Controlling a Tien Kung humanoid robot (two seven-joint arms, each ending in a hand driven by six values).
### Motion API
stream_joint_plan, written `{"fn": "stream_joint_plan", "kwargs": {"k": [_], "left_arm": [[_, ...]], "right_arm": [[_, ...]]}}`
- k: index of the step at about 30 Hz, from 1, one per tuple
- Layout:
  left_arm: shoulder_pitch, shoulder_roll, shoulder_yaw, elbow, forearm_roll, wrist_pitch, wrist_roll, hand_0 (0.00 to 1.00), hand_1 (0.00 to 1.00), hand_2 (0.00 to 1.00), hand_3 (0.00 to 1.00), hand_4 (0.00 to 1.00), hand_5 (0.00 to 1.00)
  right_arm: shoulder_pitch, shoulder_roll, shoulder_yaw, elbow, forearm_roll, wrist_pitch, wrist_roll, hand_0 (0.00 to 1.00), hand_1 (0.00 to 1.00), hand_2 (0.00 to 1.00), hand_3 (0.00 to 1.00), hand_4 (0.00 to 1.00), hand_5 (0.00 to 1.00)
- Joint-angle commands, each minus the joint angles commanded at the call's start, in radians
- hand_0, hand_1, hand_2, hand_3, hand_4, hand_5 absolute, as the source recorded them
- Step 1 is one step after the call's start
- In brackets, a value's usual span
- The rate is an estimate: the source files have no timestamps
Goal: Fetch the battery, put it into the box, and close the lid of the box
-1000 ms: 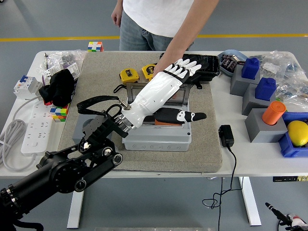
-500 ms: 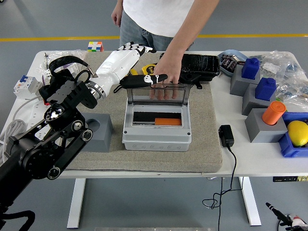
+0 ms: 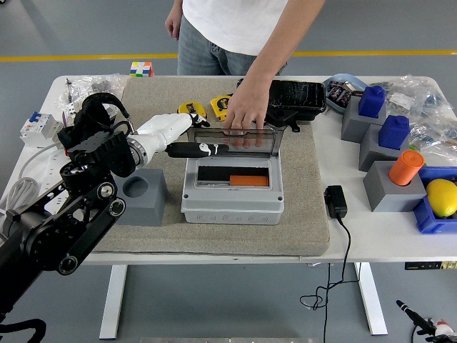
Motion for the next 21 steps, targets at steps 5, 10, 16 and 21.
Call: {"fn": "stream_joint_plan", "kwargs": {"k": [5,10,16,21], "left_arm": [[0.009,0.019,0.024,-0.041,-0.016,0.001,-0.004,0.902,0.88,0.813,0.821,0.998,0.998],[0.017,0.067,0.075,-0.079,-0.037,-0.004,0.002,0.906,0.879,0.812,0.819,0.998,0.998],[0.016,0.174,0.175,-0.154,-0.081,-0.015,0.007,0.911,0.877,0.809,0.815,0.998,0.998],[0.007,0.245,0.222,-0.23,-0.095,-0.016,0.007,0.911,0.877,0.809,0.815,0.998,0.998]], "right_arm": [[0.002,-0.001,-0.007,0.0,0.005,0.0,0.0,0.883,0.85,0.791,0.815,0.998,0.998],[0.003,-0.005,-0.004,0.0,0.002,-0.001,0.0,0.882,0.85,0.791,0.815,0.998,0.998],[0.008,-0.011,-0.006,0.0,0.002,-0.002,-0.002,0.883,0.85,0.791,0.815,0.998,0.998],[0.01,-0.015,-0.006,0.0,-0.002,-0.001,-0.003,0.883,0.85,0.791,0.815,0.998,0.998]]}}
